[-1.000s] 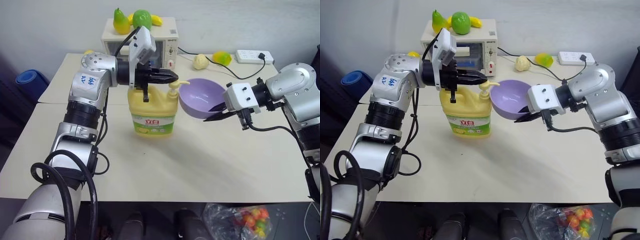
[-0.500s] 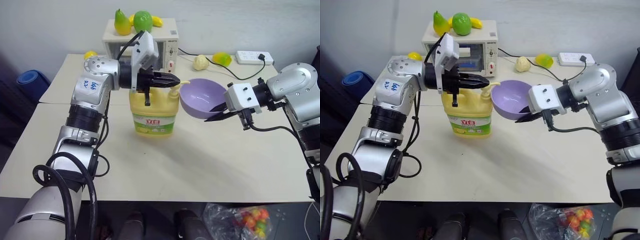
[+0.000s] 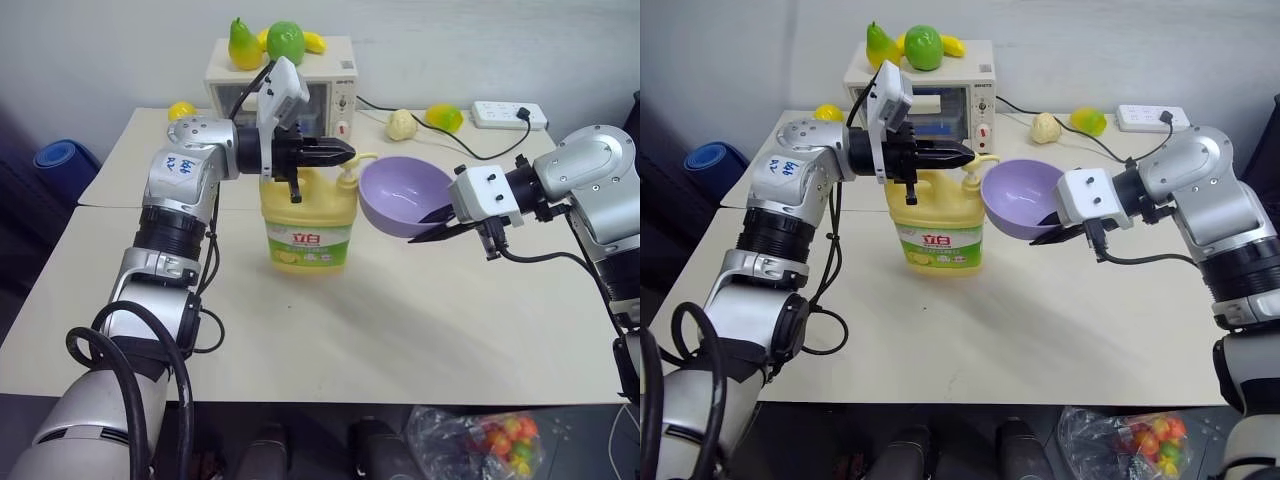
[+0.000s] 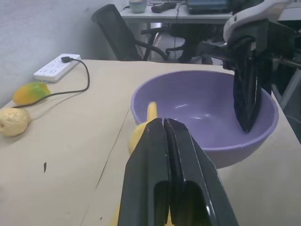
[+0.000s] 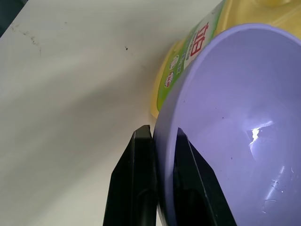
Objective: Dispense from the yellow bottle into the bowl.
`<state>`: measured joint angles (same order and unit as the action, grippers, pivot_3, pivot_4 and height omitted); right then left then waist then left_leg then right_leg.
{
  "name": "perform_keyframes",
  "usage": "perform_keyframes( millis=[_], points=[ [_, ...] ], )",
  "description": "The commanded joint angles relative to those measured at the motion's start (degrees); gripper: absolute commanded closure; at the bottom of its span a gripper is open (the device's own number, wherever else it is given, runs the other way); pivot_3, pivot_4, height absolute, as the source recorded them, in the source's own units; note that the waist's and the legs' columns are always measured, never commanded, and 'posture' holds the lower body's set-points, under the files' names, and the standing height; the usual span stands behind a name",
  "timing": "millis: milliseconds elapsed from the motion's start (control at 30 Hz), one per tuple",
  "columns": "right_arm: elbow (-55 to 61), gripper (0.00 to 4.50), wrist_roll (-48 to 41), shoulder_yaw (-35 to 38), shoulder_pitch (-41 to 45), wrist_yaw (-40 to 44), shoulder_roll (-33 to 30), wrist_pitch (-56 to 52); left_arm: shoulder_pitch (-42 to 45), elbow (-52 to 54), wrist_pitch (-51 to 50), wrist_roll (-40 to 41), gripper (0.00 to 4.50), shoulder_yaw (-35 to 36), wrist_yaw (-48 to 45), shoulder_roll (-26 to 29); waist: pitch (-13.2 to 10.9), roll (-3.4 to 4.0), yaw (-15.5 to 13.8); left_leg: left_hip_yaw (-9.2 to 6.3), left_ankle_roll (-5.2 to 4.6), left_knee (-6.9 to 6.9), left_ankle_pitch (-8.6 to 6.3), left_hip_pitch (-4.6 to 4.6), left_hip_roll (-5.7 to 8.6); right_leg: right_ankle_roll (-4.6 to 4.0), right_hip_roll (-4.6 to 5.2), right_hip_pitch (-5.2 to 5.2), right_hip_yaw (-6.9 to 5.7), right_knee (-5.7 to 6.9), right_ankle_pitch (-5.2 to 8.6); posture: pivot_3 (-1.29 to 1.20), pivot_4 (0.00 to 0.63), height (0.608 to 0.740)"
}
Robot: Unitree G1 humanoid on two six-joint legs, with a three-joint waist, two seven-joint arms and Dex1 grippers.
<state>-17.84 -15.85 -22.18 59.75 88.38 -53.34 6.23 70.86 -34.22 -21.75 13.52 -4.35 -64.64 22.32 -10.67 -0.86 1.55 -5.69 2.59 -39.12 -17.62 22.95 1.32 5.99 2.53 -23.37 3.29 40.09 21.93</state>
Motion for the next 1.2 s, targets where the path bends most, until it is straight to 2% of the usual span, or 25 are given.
perform_keyframes(
  millis=[33,500,1067,1200],
  points=[
    [2.03,4.50,-1.47,0.53,1.93,4.12,-1.32,0.21,-1.44,-0.47,-1.20,-1.71,4.47,-2.01,0.36,-0.77,0.00,0.00,0.00,0.00,0.00,0.00,0.00,0.00,0.00,0.00,0.00,0.00,0.00,0.00,0.00,0.00,0.150,0.740],
    [0.55,4.50,0.77,1.88,2.08,4.12,-0.04,3.53,-4.09,4.03,-3.54,-1.42,4.47,-2.68,0.19,-0.63,0.00,0.00,0.00,0.00,0.01,-0.01,0.01,-0.01,0.00,0.01,0.00,0.01,0.02,0.00,-0.01,0.00,0.150,0.740],
    [0.86,4.50,0.14,2.13,2.09,4.12,0.05,2.77,-6.55,6.64,-4.77,-1.65,4.47,-2.95,0.48,0.20,0.00,0.00,-0.01,0.00,0.01,-0.01,0.02,-0.02,0.00,0.00,0.00,0.03,0.02,0.00,-0.02,0.00,0.150,0.740],
    [1.06,4.50,0.14,2.19,1.94,4.12,-0.02,2.71,-4.84,7.00,-5.24,-0.66,4.47,-1.15,1.68,0.19,0.00,0.00,-0.02,0.00,0.01,-0.01,0.02,-0.02,0.00,0.00,0.00,0.03,0.03,0.00,-0.02,0.00,0.150,0.740]
  ],
)
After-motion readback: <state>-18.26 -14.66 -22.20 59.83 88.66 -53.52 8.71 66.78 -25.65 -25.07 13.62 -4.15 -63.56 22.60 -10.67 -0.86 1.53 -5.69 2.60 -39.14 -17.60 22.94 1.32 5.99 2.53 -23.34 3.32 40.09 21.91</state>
